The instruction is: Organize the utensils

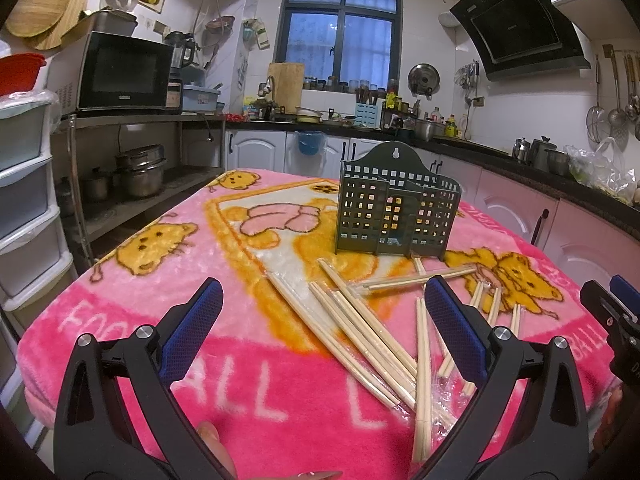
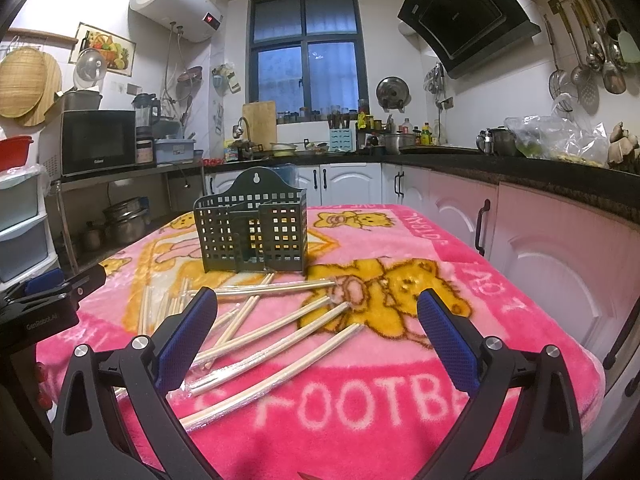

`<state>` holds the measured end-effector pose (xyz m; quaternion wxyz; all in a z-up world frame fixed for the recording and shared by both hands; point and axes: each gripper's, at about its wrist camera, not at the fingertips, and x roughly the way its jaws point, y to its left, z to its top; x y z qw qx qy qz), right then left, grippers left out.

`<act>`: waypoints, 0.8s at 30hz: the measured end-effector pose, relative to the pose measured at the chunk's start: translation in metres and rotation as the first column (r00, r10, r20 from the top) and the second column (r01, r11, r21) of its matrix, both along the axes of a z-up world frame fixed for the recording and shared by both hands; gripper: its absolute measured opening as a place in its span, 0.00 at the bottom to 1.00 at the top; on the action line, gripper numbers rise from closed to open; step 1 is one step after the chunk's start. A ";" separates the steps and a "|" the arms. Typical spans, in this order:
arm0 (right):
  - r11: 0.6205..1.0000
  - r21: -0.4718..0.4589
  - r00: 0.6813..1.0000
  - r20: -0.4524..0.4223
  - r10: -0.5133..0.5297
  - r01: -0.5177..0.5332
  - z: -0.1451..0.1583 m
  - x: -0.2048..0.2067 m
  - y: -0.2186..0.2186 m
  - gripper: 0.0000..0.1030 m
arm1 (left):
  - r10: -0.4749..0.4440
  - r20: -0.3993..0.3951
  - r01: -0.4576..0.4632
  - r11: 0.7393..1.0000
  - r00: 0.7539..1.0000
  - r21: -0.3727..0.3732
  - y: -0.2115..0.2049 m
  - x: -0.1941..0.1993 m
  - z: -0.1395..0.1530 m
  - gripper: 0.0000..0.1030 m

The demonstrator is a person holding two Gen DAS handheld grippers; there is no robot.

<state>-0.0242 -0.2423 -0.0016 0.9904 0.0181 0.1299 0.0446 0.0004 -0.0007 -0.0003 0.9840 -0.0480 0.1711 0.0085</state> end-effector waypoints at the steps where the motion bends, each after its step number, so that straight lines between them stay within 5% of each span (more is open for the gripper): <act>1: 1.000 0.000 1.000 0.000 0.001 -0.001 0.000 0.000 0.000 0.94 | 0.000 0.000 0.000 1.000 1.000 0.000 0.000 0.000 0.000 0.91; 24: 1.000 0.000 1.000 -0.004 0.000 0.000 -0.001 0.001 -0.001 0.94 | 0.003 0.001 -0.003 1.000 1.000 0.001 0.004 0.002 0.001 0.91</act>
